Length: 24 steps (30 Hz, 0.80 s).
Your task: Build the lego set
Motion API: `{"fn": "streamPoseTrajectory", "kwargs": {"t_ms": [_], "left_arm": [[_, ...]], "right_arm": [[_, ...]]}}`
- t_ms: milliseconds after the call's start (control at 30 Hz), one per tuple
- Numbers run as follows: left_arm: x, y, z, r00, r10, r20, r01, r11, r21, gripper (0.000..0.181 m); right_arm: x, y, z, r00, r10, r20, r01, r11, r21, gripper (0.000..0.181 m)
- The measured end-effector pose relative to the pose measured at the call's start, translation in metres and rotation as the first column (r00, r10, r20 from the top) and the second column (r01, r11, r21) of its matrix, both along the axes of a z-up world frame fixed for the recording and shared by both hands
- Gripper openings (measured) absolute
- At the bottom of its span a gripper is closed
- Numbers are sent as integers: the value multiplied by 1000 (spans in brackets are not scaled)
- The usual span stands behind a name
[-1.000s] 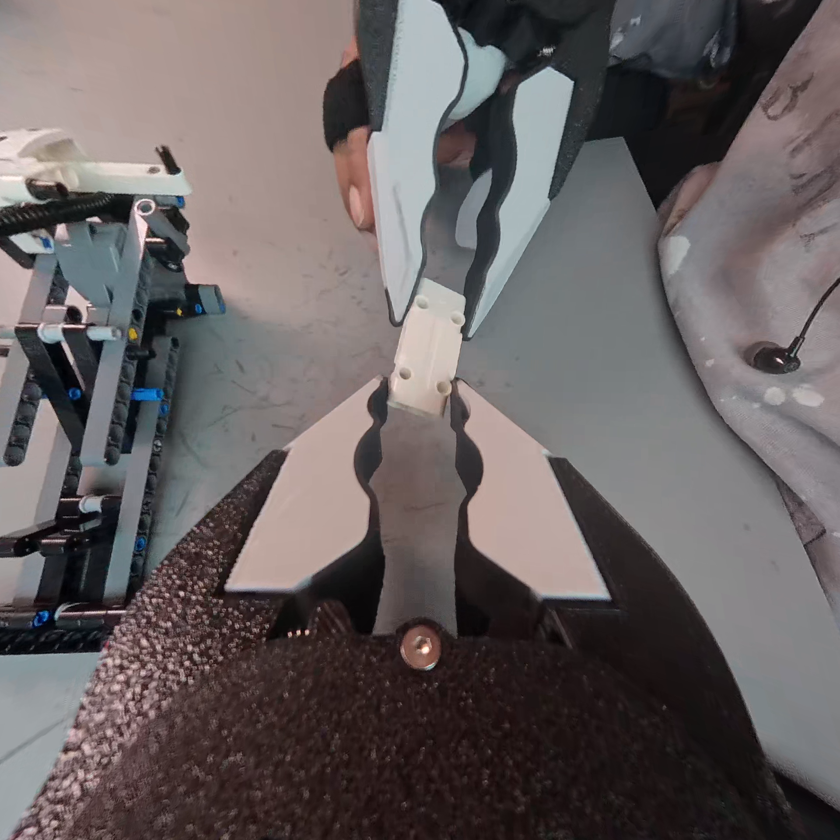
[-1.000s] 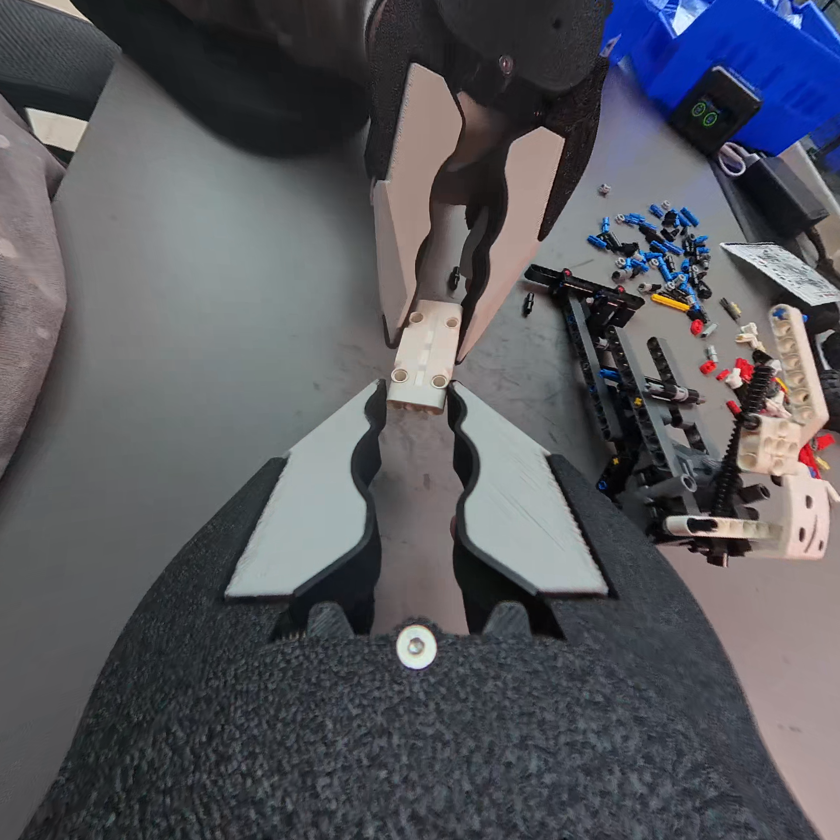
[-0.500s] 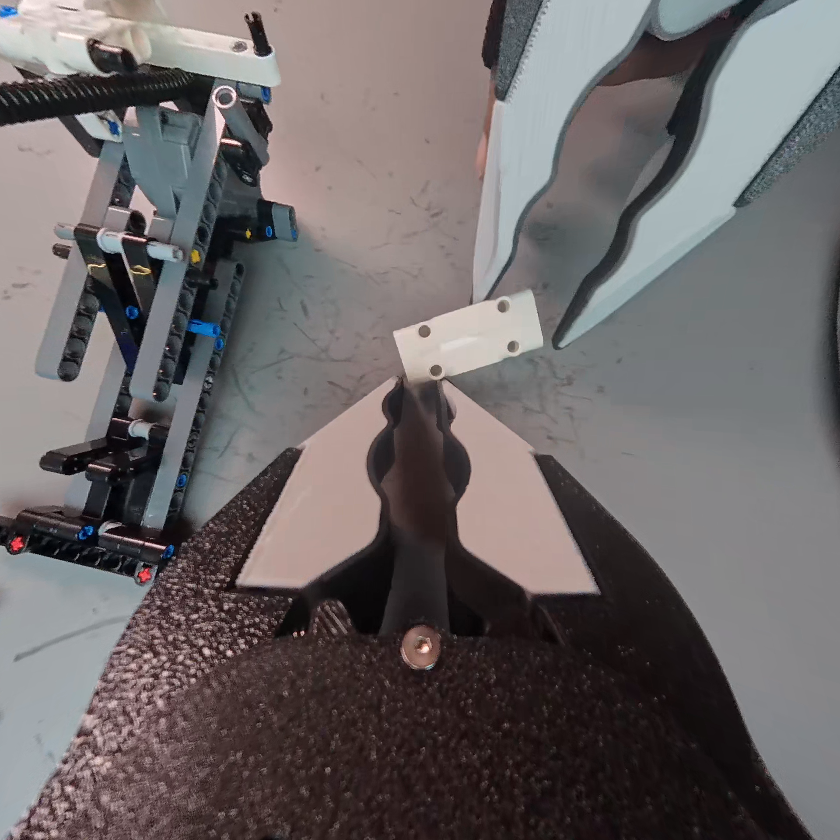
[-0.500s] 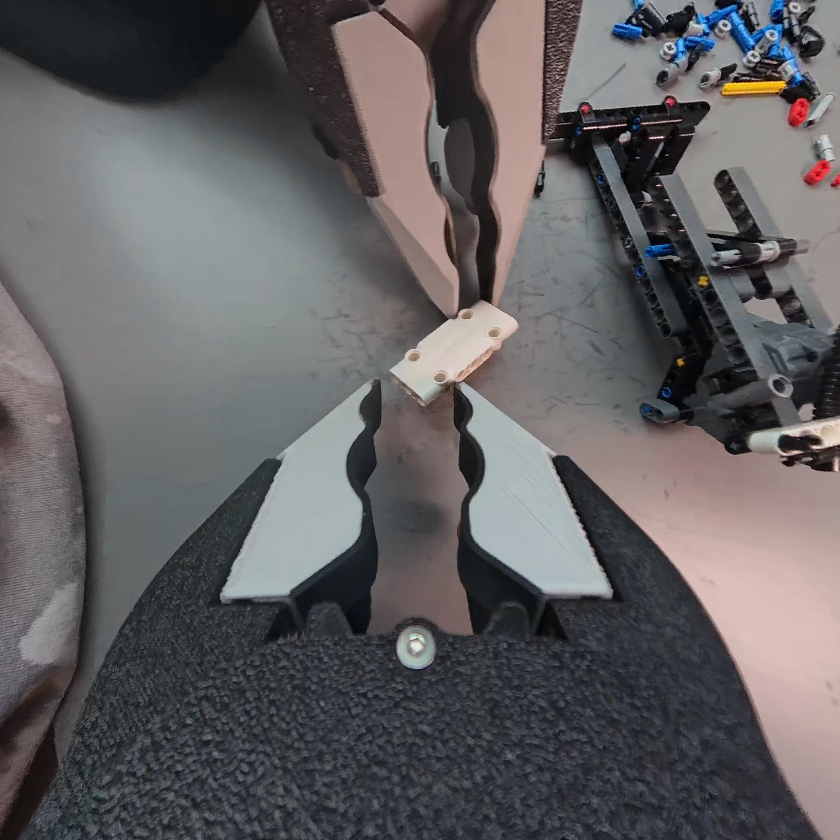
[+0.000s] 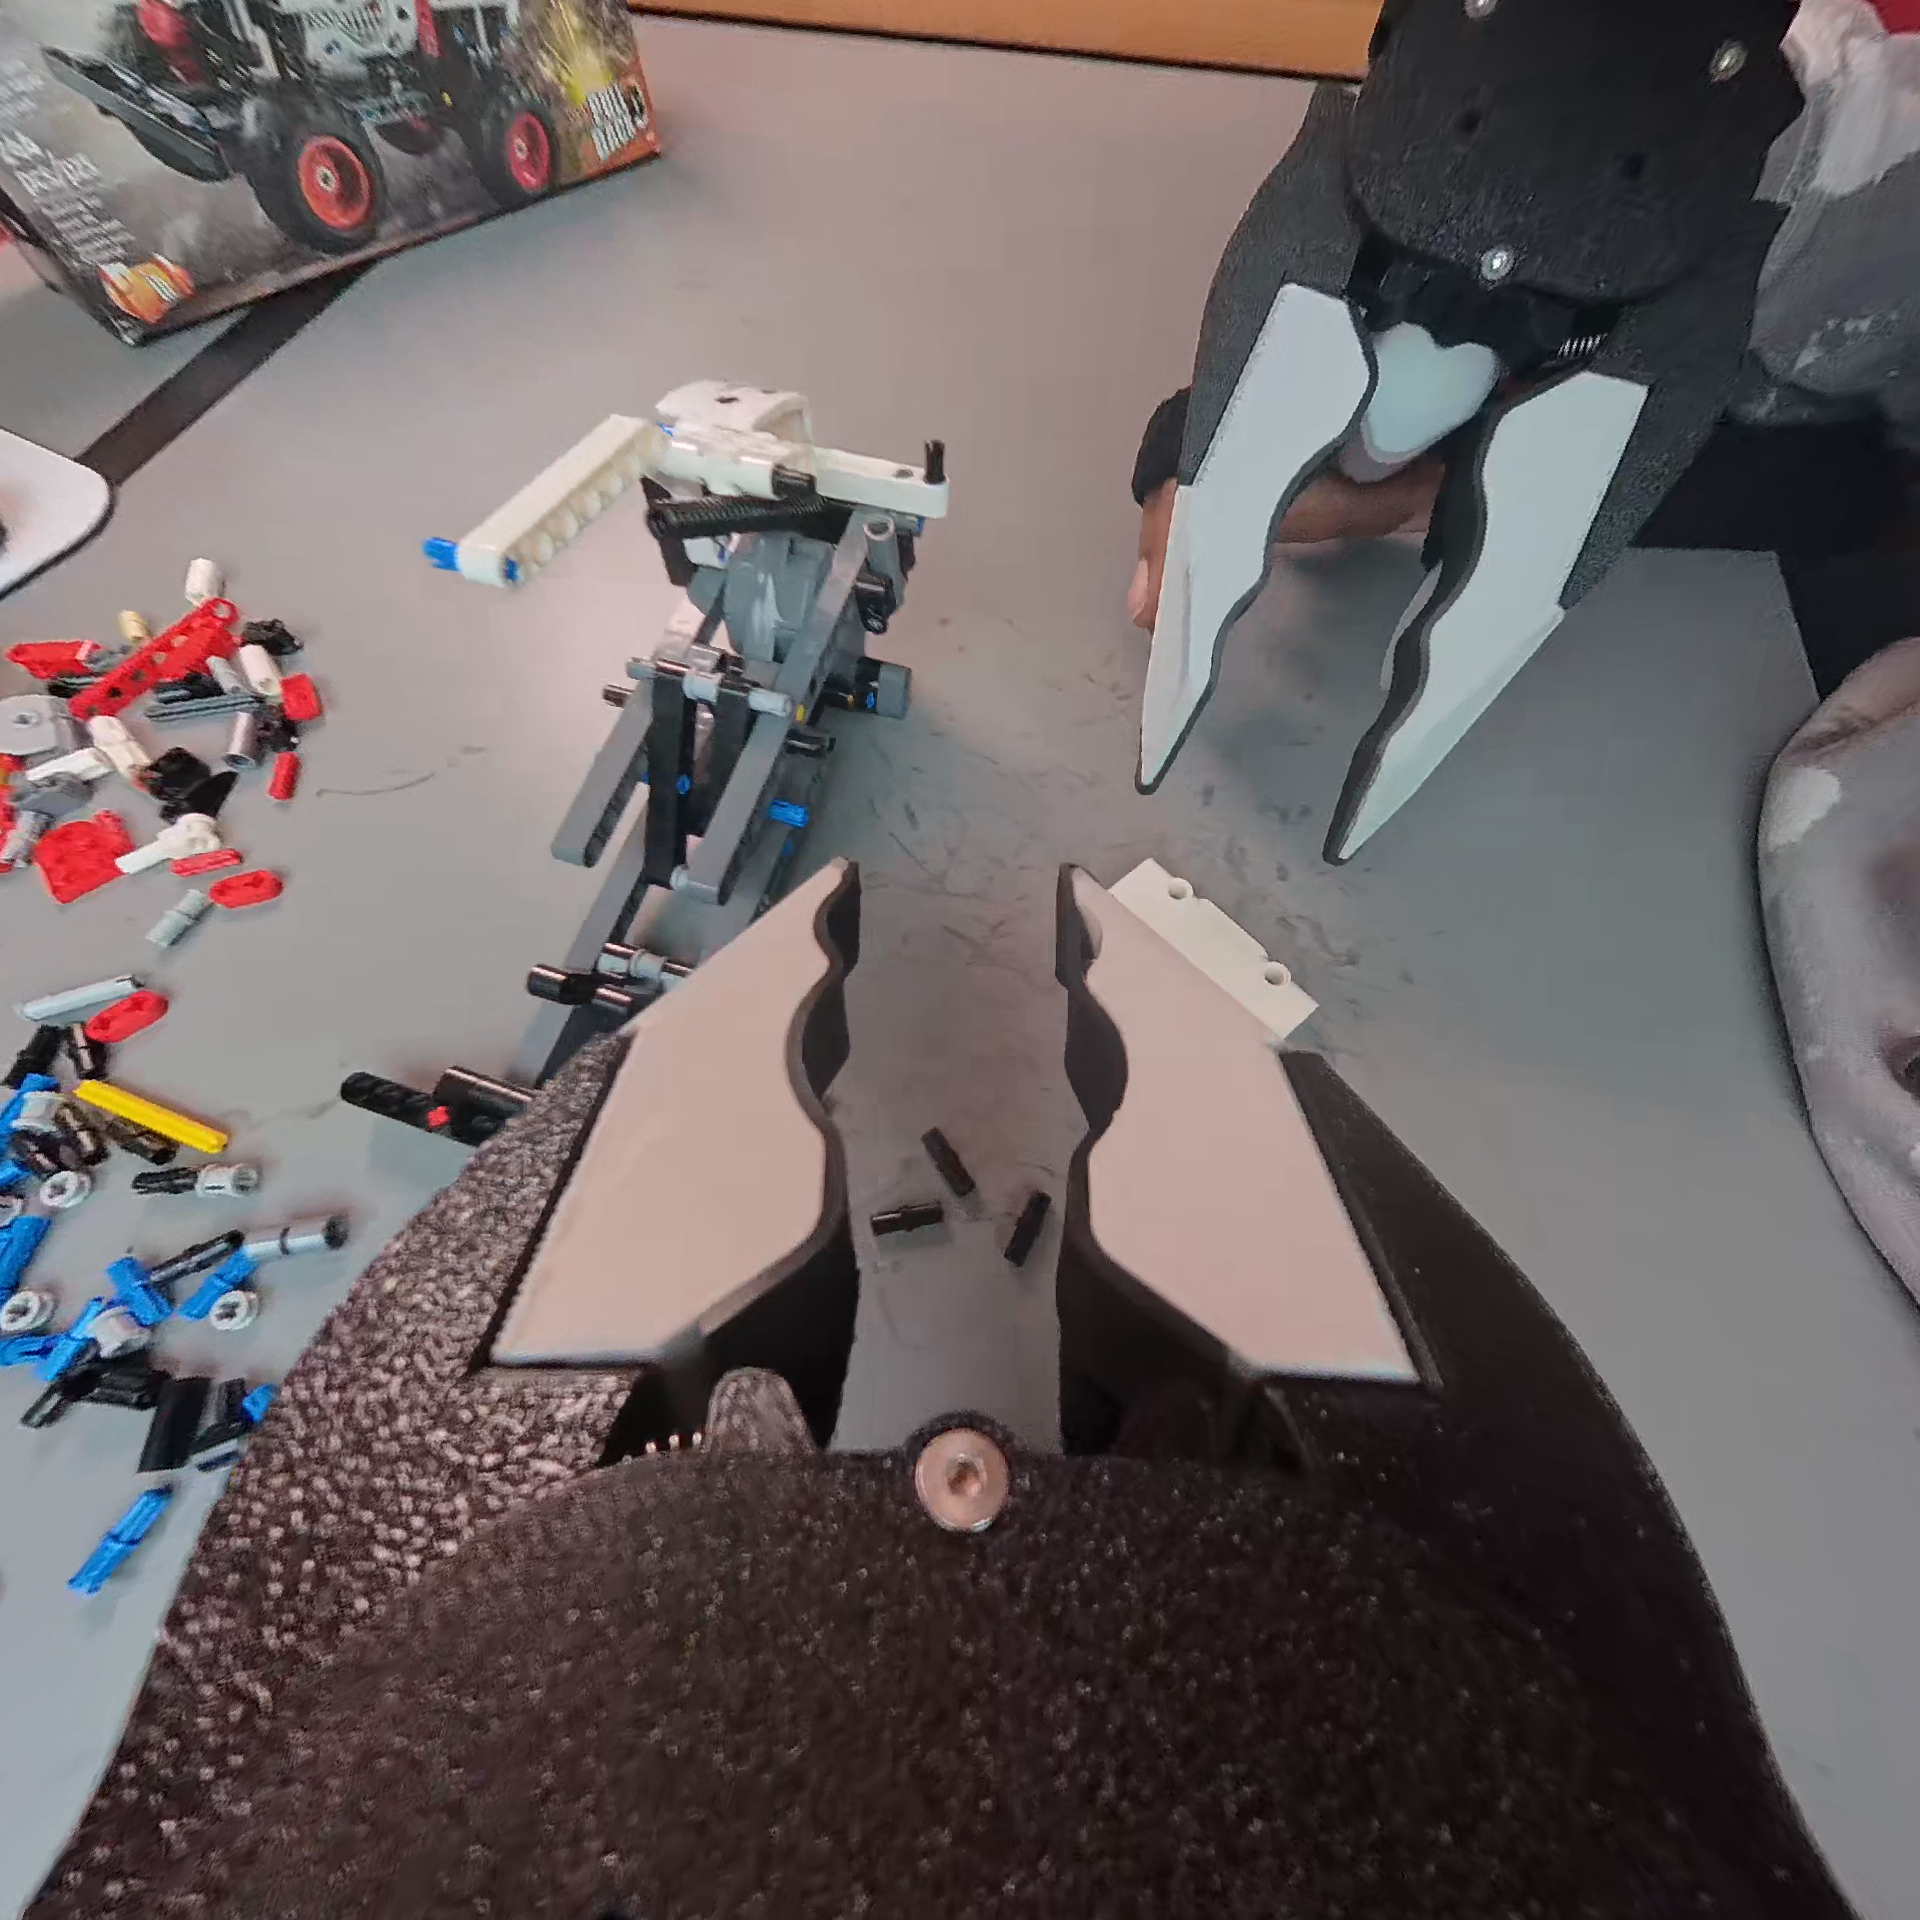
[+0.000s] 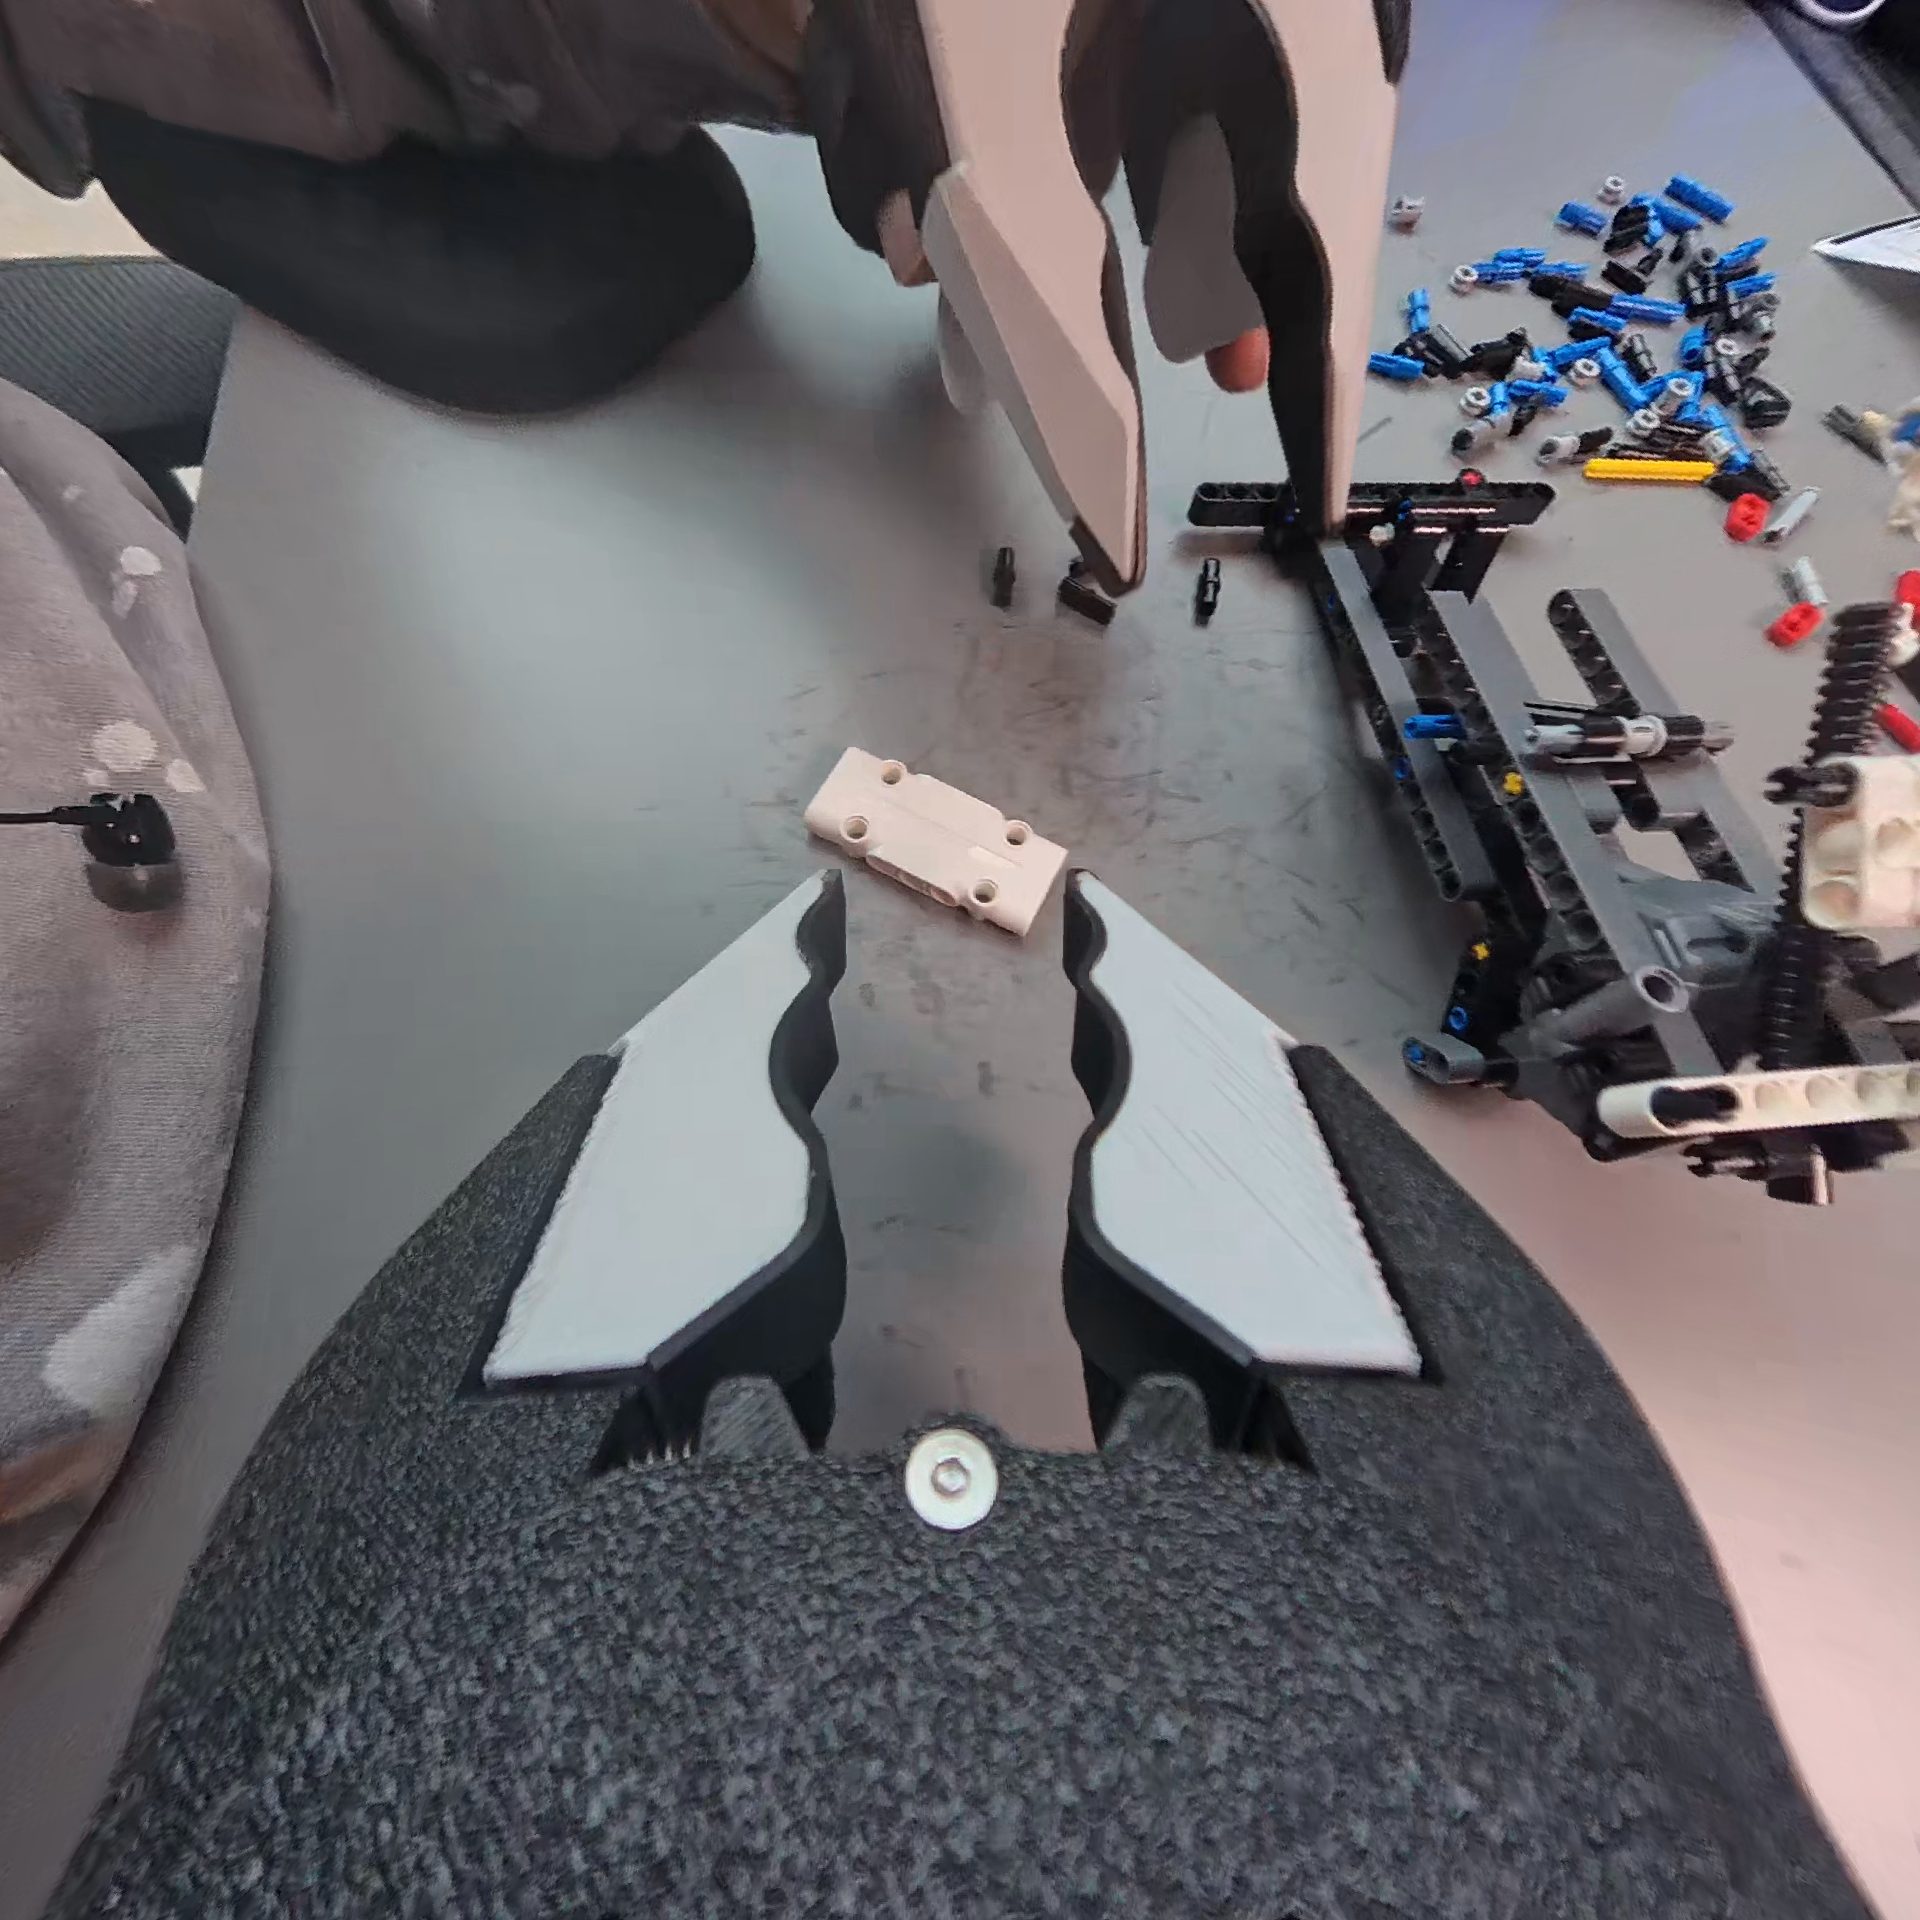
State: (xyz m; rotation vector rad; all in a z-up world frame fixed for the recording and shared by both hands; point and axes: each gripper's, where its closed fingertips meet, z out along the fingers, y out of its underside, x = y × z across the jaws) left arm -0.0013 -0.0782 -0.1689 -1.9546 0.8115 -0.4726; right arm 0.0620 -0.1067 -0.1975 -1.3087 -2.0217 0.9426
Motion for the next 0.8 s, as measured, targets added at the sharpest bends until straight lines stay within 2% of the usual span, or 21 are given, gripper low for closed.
{"fn": "streamPoseTrajectory", "kwargs": {"t_ms": [133, 267, 467, 567, 667, 800], "left_arm": [[-18, 7, 13, 996, 56, 71, -59, 997, 47, 40], [-29, 13, 23, 983, 109, 145, -121, 990, 73, 44], [-34, 18, 29, 974, 147, 174, -168, 979, 114, 48], [-34, 20, 31, 970, 159, 183, -185, 973, 135, 52], [-38, 22, 32, 968, 181, 176, -209, 965, 156, 55], [-42, 23, 37, 960, 202, 195, -235, 958, 164, 58]], "right_arm": [[3, 10, -7, 997, -9, 77, 8, 1000, 14, 43], [2, 5, -11, 985, 65, 158, -78, 994, 79, 49], [-7, -6, -26, 930, 128, 344, -159, 985, 63, 65], [-14, -12, -28, 924, 136, 357, -179, 980, 90, 70], [-18, -10, -22, 939, 74, 336, -120, 986, 118, 79], [-18, -15, -10, 944, -84, 318, 90, 996, -4, 80]]}}
